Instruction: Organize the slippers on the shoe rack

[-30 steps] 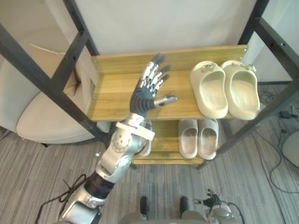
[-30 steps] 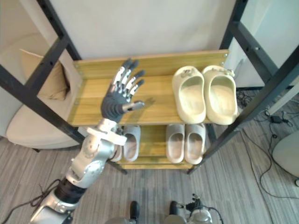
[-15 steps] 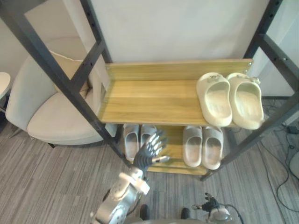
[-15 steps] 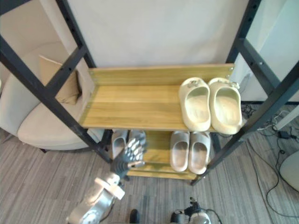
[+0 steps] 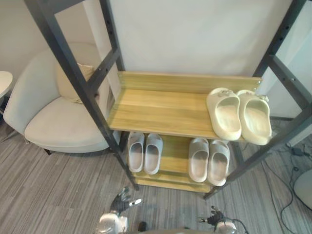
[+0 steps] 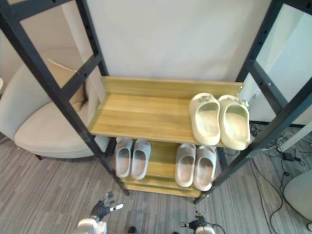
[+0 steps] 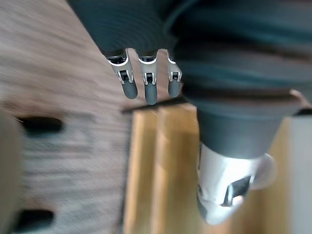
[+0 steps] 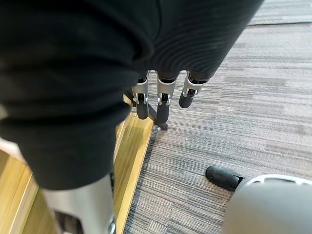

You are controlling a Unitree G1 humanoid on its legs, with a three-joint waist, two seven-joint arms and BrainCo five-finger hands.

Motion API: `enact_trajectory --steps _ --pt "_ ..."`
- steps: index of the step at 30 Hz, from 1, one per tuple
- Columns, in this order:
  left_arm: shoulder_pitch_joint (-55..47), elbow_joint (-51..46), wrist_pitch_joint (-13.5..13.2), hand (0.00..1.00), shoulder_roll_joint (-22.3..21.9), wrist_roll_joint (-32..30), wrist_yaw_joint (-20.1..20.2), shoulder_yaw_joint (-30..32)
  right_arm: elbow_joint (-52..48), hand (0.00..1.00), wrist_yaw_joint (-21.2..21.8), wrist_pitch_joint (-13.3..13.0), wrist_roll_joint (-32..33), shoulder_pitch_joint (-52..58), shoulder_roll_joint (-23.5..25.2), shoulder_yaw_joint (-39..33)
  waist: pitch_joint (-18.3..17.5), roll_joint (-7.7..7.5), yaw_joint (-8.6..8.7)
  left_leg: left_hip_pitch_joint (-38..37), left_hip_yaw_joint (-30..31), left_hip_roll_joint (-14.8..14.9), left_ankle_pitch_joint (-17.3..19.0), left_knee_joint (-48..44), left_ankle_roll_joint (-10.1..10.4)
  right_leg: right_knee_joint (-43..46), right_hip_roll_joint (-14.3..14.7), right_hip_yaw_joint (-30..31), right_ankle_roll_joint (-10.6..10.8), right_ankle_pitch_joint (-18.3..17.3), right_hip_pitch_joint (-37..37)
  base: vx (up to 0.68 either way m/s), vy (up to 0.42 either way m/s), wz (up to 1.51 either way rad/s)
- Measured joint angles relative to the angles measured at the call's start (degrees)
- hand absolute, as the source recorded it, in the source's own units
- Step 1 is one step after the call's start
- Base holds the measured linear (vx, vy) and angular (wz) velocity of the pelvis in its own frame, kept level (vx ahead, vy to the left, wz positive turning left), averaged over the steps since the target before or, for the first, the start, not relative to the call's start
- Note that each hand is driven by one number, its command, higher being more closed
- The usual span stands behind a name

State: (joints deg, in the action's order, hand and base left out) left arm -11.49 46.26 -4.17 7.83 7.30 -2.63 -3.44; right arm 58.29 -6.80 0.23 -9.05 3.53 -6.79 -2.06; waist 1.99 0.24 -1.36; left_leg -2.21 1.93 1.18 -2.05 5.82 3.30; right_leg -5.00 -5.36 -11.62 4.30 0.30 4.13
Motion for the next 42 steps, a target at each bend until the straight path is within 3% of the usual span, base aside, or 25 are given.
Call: enact_trajectory --steps 10,15,17,21,23,25,27,31,33,34,35,36,37,39,40,41,42 --pt "0.85 5.08 0.02 0.00 -1.95 -2.81 -3.54 5.80 0.03 0.00 -0.08 0.03 0.04 -0.39 0.24 -0.12 0.54 -0.10 -0.79 -1.88 -0.78 0.23 0.95 -0.01 -0.02 3.44 -0.01 1.27 -0.16 -2.22 -0.28 0.00 -0.002 -0.05" --pt "1.47 5.57 -0.21 0.00 -2.40 -3.23 -4.03 9.15 0.18 0.00 -0.12 0.11 0.03 -0.86 1.01 -2.24 2.21 -1.28 -0.96 -1.70 -0.62 -2.03 3.92 -3.09 -0.90 18.21 -3.68 1.75 0.77 -10.05 -5.86 0.00 0.030 0.05" --pt "2.17 5.53 -0.13 0.00 -2.56 -3.35 -4.91 9.24 -0.93 0.00 -0.30 0.14 0.03 -1.35 1.96 -2.13 2.93 -2.04 -1.06 0.11 0.94 -3.50 5.01 -5.43 -1.36 29.86 -5.40 6.26 1.20 -12.86 -10.36 0.01 0.002 0.31" --pt "3.05 4.76 0.17 0.00 -4.18 -3.89 -5.02 9.27 -1.47 0.00 -0.51 0.04 0.15 -1.35 2.75 -1.46 3.37 -2.27 -1.09 2.40 6.72 -4.49 5.62 -7.12 -1.13 34.85 -3.13 17.42 0.10 -14.49 -11.81 0.04 -0.082 0.85" --pt "4.07 3.87 0.53 0.00 -4.56 -3.98 -5.16 10.58 -1.45 0.00 -0.55 0.21 0.33 -1.46 4.13 -1.01 2.93 -3.84 -1.55 4.49 11.24 -5.60 4.26 -8.33 -0.15 32.40 -2.79 19.74 -1.04 -17.49 -10.26 0.10 -0.202 1.11" --pt "4.83 3.84 0.67 0.00 -5.37 -3.98 -5.75 11.45 -1.43 0.00 -0.58 0.21 0.47 -2.31 4.52 -1.00 3.77 -3.33 -2.03 5.67 13.29 -5.21 3.91 -8.63 0.43 28.61 -2.81 17.38 -0.70 -18.23 -8.49 0.03 -0.218 0.83" --pt "5.79 3.61 0.64 0.00 -7.06 -3.83 -6.12 13.24 -1.50 0.00 -0.59 0.28 0.57 -4.77 4.39 -1.00 5.36 -1.34 -2.76 7.71 15.91 -4.04 2.70 -8.67 2.00 24.10 -1.79 13.85 -0.55 -18.31 -6.23 -0.02 -0.226 0.77" --pt "5.88 1.91 0.44 0.00 -8.71 -3.71 -6.09 13.91 -3.91 0.00 -0.97 0.16 0.86 -5.20 4.46 -0.87 6.22 -0.23 -2.90 10.14 18.33 -3.61 -0.44 -9.09 2.80 23.56 -0.86 8.27 -1.45 -17.79 -5.52 -0.05 -0.107 0.79" --pt "6.19 0.93 0.21 0.00 -9.60 -3.66 -6.05 14.28 -3.97 0.00 -1.16 0.25 1.86 -6.74 4.28 -1.04 6.57 -0.12 -3.02 13.19 15.92 -4.10 -6.46 -8.26 1.61 23.64 -0.50 4.64 -2.96 -16.85 -6.18 -0.11 -0.091 1.28" --pt "6.57 -0.17 -0.03 0.00 -10.61 -3.70 -6.03 15.61 -4.41 0.00 -1.37 0.34 2.40 -6.74 4.32 -1.36 7.56 -0.89 -2.26 14.42 7.54 -3.31 -7.98 -8.77 -0.83 21.92 -1.71 1.88 -4.85 -15.33 -5.93 -0.18 -0.049 1.62" --pt "7.58 -0.64 -0.01 0.00 -11.27 -3.78 -6.15 17.66 -6.30 0.00 -1.86 0.30 2.41 -6.76 4.51 -1.31 8.20 -0.03 -2.19 17.32 -8.17 0.42 1.77 -21.86 -4.05 21.78 -1.20 -1.91 -5.04 -15.44 -5.58 -0.17 -0.011 1.23" --pt "7.64 -0.49 0.13 0.00 -11.31 -3.80 -6.14 17.73 -6.66 0.00 -1.95 0.30 2.42 -6.75 4.52 -1.31 8.42 0.21 -2.03 17.55 -10.74 1.43 3.41 -24.68 -4.53 22.05 -1.08 -2.66 -5.10 -15.48 -5.43 -0.17 -0.035 1.13" --pt "7.62 -0.12 0.50 0.00 -11.34 -3.98 -6.10 17.11 -7.89 0.00 -2.17 0.30 2.43 -6.04 4.57 -1.84 9.53 0.57 -1.67 16.76 -17.94 4.48 8.32 -32.27 -5.31 23.50 -1.19 -5.51 -5.45 -15.68 -4.66 -0.17 0.014 0.87" --pt "8.13 0.41 0.76 0.00 -11.21 -5.12 -6.02 15.42 -8.03 0.00 -2.29 0.35 2.43 -4.30 4.57 -2.72 9.41 0.75 -1.44 13.37 -22.08 6.85 13.14 -38.06 -3.93 24.86 -2.71 -9.85 -5.60 -15.95 -4.23 -0.20 0.084 0.85" --pt "8.30 0.66 0.80 0.00 -11.20 -5.15 -6.00 15.23 -8.03 0.00 -2.29 0.34 2.43 -4.06 4.56 -2.92 9.32 0.85 -1.41 12.84 -22.39 7.35 13.74 -38.92 -3.59 24.90 -2.89 -10.55 -5.58 -15.96 -4.19 -0.18 0.141 0.68" --pt "8.78 2.63 1.01 0.00 -11.14 -6.20 -5.94 14.41 -8.03 0.00 -2.28 0.35 2.44 -2.91 4.64 -4.63 8.65 1.13 -0.77 9.92 -23.33 9.74 15.42 -40.29 -1.12 24.73 -4.03 -13.20 -4.46 -16.59 -4.05 -0.12 0.134 0.44" --pt "8.87 3.10 1.11 0.00 -11.14 -6.27 -5.97 14.11 -8.02 0.00 -2.29 0.36 2.43 -2.79 4.54 -4.81 8.43 1.47 -0.55 9.53 -23.15 10.09 15.65 -39.44 -0.65 24.84 -4.03 -13.49 -3.94 -16.80 -4.17 -0.12 0.217 0.77"
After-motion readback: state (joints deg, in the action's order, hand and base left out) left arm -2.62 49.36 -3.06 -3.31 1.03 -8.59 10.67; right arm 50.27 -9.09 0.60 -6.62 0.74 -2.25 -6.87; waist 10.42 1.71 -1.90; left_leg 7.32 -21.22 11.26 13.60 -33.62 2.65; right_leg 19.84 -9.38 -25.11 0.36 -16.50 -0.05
